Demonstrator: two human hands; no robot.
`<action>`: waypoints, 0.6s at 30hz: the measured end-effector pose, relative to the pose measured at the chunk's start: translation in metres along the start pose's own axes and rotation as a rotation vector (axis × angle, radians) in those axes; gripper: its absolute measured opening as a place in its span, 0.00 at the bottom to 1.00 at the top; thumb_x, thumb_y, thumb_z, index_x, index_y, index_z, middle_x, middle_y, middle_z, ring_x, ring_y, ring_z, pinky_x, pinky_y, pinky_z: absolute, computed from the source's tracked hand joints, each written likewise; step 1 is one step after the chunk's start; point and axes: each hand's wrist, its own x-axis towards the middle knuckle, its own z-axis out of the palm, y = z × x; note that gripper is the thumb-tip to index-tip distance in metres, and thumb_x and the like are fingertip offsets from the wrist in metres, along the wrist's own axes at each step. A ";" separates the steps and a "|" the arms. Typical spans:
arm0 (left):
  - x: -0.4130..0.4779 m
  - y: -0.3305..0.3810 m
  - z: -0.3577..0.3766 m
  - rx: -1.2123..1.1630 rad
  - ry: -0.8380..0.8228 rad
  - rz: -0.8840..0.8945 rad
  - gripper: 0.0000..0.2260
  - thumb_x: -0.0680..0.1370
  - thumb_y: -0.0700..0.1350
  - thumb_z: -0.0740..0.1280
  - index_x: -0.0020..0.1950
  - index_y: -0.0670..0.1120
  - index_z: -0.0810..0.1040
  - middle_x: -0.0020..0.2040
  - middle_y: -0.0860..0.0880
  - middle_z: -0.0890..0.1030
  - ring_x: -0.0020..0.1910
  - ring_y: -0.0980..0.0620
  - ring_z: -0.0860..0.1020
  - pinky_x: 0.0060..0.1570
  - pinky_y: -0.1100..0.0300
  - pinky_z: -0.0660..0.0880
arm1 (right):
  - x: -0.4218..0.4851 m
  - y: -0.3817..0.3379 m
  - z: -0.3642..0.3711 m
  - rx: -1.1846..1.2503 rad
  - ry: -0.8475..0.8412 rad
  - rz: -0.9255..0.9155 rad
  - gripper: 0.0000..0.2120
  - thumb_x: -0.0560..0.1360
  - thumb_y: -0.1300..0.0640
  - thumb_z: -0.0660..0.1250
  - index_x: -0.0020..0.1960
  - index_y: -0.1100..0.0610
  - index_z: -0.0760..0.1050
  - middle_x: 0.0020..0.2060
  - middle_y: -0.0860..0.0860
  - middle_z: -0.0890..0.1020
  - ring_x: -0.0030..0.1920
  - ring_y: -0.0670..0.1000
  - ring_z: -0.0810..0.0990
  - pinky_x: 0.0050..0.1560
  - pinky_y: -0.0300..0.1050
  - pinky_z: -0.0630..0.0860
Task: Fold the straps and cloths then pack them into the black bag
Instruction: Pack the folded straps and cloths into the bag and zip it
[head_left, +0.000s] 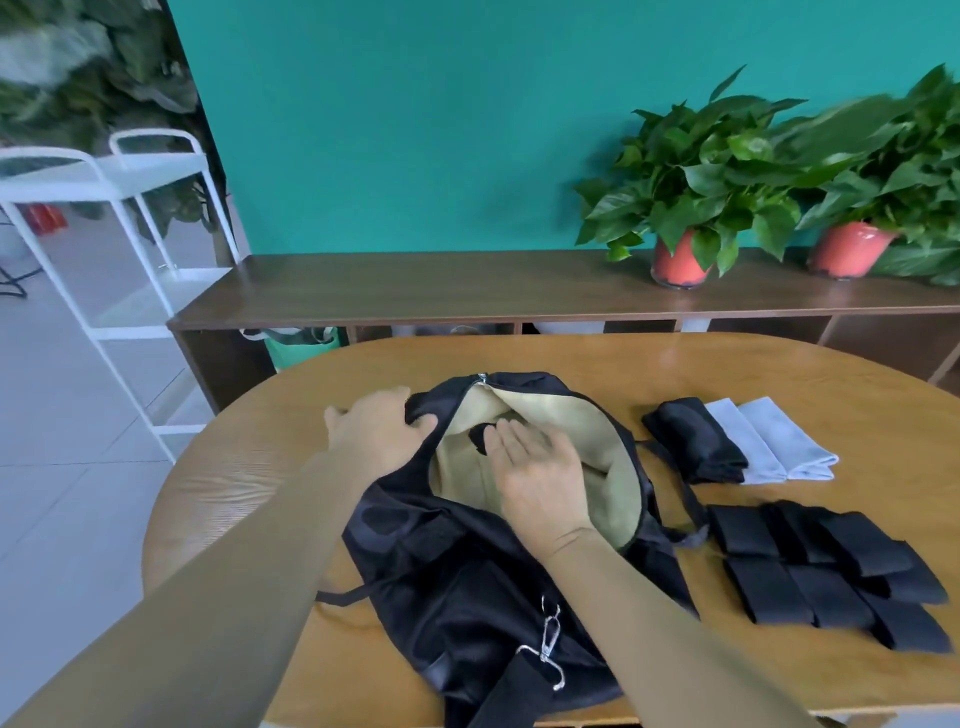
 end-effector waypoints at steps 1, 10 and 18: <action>0.006 -0.002 0.003 -0.031 -0.004 0.012 0.11 0.79 0.54 0.59 0.50 0.49 0.76 0.47 0.51 0.79 0.50 0.46 0.75 0.65 0.43 0.62 | 0.005 -0.003 0.007 -0.012 -0.032 -0.003 0.12 0.65 0.66 0.68 0.48 0.60 0.79 0.39 0.51 0.82 0.44 0.52 0.81 0.45 0.48 0.75; 0.025 -0.007 0.032 -0.414 0.095 0.061 0.14 0.80 0.44 0.62 0.37 0.44 0.61 0.33 0.48 0.66 0.32 0.50 0.64 0.32 0.57 0.60 | 0.031 -0.018 0.044 -0.029 -0.593 -0.055 0.12 0.59 0.57 0.75 0.43 0.54 0.81 0.36 0.47 0.81 0.40 0.49 0.80 0.29 0.40 0.65; 0.024 -0.008 0.039 -0.478 0.113 0.053 0.13 0.79 0.45 0.62 0.39 0.43 0.63 0.35 0.46 0.67 0.33 0.50 0.64 0.33 0.57 0.62 | 0.045 -0.016 0.048 0.033 -0.646 -0.039 0.20 0.77 0.66 0.57 0.69 0.63 0.63 0.64 0.58 0.72 0.67 0.56 0.69 0.55 0.50 0.73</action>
